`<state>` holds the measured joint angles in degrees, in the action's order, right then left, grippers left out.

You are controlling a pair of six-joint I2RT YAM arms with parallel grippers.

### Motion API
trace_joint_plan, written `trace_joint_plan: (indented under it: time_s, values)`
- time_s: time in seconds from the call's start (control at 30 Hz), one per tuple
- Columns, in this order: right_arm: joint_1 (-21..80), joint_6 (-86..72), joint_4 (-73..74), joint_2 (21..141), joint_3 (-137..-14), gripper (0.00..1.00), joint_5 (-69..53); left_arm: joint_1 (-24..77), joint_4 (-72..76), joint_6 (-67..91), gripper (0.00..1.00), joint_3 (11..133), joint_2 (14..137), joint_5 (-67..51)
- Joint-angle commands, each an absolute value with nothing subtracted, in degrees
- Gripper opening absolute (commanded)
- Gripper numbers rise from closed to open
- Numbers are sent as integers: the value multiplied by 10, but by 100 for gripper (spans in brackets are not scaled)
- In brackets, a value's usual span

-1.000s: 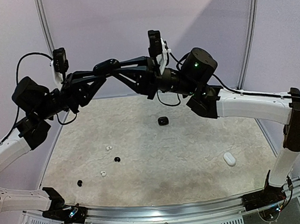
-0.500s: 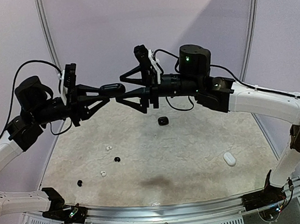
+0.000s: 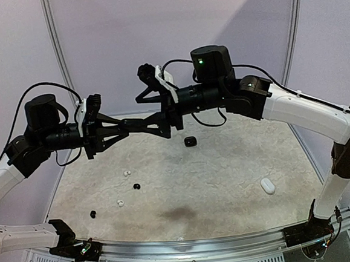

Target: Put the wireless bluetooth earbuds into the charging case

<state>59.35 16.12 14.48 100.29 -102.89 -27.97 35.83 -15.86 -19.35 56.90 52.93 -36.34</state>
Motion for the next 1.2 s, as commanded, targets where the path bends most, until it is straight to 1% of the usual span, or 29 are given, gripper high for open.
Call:
trace_joint_plan:
  time_s: [0.0,0.2,0.53,0.67,0.8,1.17]
  values:
    - [601,192,206,1032,-1061,89,-275,360,-169,-208,0,578,524,-362]
    - [601,195,199,1043,-1068,88,-231,359,-176,-220,0,577,525,-378]
    - [596,168,191,1052,-1082,82,-191,361,-214,-329,0,580,526,-381]
    - [591,150,178,1048,-1083,80,-199,364,-239,-356,0,580,528,-375]
    - [590,146,170,1042,-1082,80,-212,364,-253,-370,0,577,526,-361]
    - [576,112,164,1044,-1059,79,-221,363,-272,-380,0,578,520,-368]
